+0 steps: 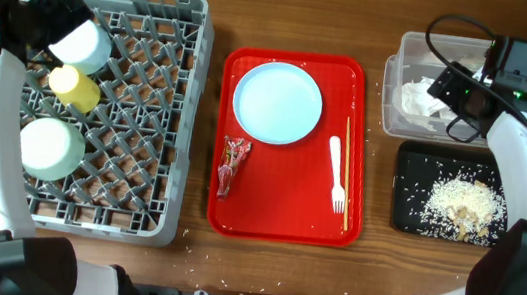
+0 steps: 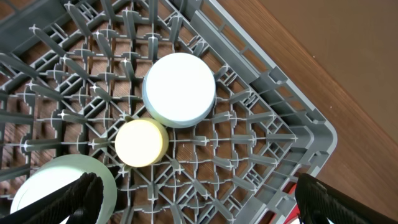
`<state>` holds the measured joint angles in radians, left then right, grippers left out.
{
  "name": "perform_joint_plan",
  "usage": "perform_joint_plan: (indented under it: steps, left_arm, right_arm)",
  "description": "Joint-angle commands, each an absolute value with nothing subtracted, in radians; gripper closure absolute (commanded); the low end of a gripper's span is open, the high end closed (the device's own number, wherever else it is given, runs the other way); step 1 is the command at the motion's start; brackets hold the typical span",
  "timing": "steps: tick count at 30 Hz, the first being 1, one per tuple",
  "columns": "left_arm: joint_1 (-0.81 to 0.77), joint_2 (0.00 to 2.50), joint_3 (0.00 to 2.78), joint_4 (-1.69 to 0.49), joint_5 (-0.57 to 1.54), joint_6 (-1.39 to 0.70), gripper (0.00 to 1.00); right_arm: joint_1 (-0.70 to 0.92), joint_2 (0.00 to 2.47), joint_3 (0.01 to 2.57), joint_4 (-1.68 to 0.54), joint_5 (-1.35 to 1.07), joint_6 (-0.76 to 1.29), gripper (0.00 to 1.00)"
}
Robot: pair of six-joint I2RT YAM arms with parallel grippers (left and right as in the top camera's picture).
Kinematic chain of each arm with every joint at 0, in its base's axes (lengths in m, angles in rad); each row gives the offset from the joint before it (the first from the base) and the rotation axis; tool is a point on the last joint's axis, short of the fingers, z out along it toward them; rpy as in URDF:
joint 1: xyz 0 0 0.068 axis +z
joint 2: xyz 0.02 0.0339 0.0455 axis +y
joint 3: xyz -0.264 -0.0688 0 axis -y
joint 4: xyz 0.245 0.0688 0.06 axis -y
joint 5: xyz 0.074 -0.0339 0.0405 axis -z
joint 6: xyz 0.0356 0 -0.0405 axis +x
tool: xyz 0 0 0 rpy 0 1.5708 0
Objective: Sort waste into correct bins and load items into the dishwasher rack
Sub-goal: 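Reach the right gripper to the red wrapper and grasp it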
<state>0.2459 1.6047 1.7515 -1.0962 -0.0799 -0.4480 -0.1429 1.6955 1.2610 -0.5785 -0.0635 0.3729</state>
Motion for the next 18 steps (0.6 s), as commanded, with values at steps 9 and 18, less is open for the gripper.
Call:
perform_joint_plan:
  steps: [9,18]
  left_arm:
    - [0.244,1.605,1.747,-1.093,-0.075,-0.457,0.00]
    - [0.244,1.605,1.747,-1.093,-0.075,-0.457,0.00]
  right_arm:
    - [0.376,1.463,1.196,-0.752,-0.334,0.390,0.25]
    - [0.883,1.797,1.146,-0.582,-0.111,0.788,0.24]
